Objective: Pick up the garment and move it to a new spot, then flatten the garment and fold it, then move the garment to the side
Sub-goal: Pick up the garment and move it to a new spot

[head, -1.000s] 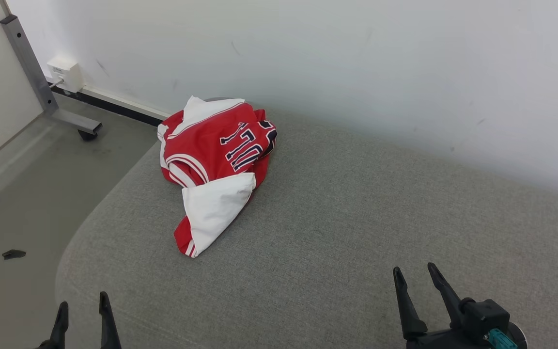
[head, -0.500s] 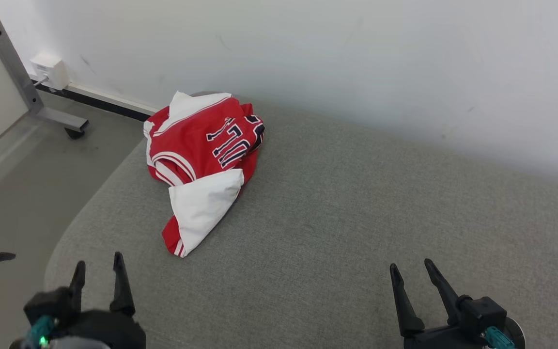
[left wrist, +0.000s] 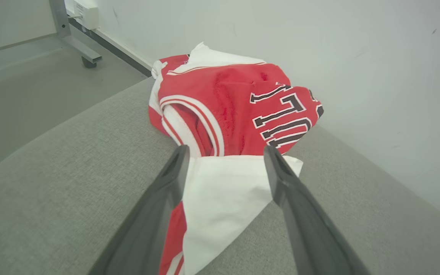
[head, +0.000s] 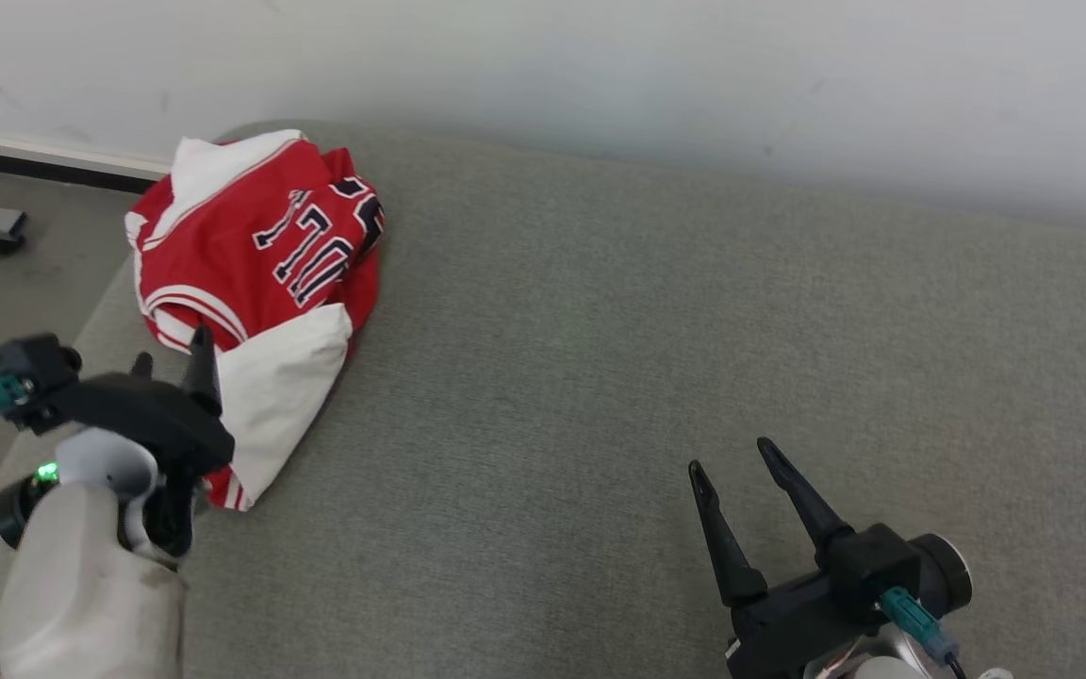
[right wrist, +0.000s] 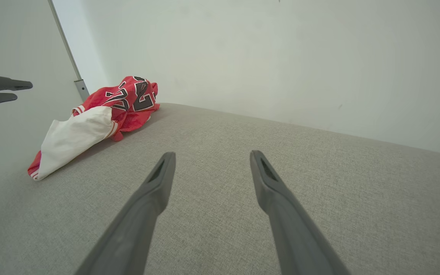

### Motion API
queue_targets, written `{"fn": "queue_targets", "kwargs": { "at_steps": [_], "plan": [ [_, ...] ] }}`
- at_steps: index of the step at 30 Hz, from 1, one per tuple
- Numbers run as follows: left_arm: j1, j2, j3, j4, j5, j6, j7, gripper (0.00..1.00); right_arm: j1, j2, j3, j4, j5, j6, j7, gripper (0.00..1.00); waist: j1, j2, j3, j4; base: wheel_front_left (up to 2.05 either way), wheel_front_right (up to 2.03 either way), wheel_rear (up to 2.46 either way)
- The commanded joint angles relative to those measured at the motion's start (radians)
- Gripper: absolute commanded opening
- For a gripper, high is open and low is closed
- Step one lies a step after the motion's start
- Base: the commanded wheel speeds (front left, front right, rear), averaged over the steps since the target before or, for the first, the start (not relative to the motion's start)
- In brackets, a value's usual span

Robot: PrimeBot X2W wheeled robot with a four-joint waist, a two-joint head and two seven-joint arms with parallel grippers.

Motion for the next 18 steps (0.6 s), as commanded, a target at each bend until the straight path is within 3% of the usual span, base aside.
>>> {"fn": "queue_targets", "kwargs": {
  "at_steps": [1, 11, 18],
  "plan": [
    [-0.042, 0.010, 0.004, 0.013, -0.004, 0.007, 0.007, 1.00, -0.016, -0.003, -0.001, -0.013, -0.010, 0.002, 0.005, 1.00, -0.0001, -0.0002, 0.108, -0.109, 0.00, 0.00, 0.00],
    [-0.216, 0.090, -0.009, 0.105, 0.004, 0.009, 0.040, 1.00, -0.059, -0.002, 0.046, -0.105, -0.059, 0.002, 0.049, 1.00, -0.0001, -0.0002, 0.257, -0.244, 0.00, 0.00, 0.00],
    [-0.266, 0.120, -0.048, 0.180, 0.046, 0.047, 0.060, 1.00, -0.058, -0.002, 0.047, -0.143, -0.056, 0.002, 0.056, 1.00, -0.0001, -0.0002, 0.302, -0.268, 0.00, 0.00, 0.00]
  ]
}}
